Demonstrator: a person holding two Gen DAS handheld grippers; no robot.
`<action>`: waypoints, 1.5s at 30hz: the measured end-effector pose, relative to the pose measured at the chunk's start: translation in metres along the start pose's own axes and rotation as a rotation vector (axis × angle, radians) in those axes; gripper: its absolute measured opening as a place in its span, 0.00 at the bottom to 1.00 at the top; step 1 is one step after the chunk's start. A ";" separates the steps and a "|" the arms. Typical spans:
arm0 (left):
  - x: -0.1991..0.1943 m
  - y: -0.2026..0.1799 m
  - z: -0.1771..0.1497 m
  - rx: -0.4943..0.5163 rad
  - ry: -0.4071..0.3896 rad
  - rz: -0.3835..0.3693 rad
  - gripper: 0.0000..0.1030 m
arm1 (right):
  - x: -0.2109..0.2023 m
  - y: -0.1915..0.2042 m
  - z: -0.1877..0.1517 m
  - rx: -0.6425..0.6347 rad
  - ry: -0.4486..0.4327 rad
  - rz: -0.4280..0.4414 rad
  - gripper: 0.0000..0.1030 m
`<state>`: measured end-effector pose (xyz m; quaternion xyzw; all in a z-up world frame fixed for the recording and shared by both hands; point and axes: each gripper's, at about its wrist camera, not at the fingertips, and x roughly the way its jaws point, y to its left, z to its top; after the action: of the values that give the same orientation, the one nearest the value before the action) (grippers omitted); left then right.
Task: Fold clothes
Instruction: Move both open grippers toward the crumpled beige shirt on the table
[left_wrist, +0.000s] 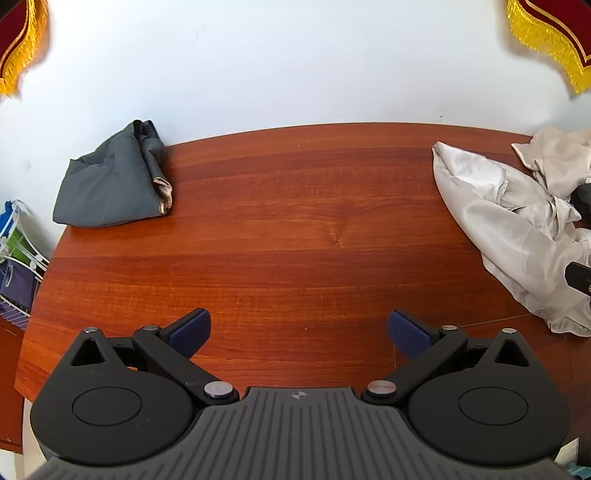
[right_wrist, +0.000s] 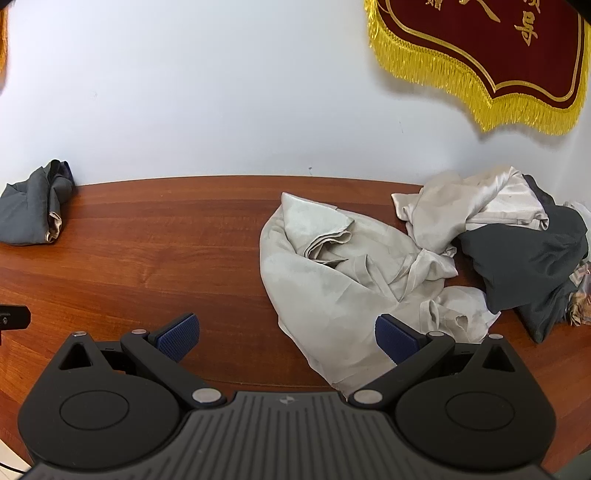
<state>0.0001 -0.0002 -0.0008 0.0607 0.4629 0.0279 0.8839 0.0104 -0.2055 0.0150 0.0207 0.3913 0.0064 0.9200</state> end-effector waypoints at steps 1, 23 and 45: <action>0.000 0.000 0.000 0.000 0.001 -0.005 1.00 | 0.000 0.000 0.000 -0.001 0.000 0.001 1.00; 0.002 -0.002 -0.002 0.002 0.001 -0.096 1.00 | -0.010 0.002 -0.003 -0.019 -0.017 -0.011 1.00; 0.006 -0.006 -0.002 0.054 -0.014 -0.107 1.00 | -0.004 0.001 0.004 0.003 -0.001 -0.019 1.00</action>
<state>0.0023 -0.0054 -0.0077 0.0597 0.4598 -0.0325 0.8854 0.0107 -0.2044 0.0206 0.0182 0.3911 -0.0031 0.9202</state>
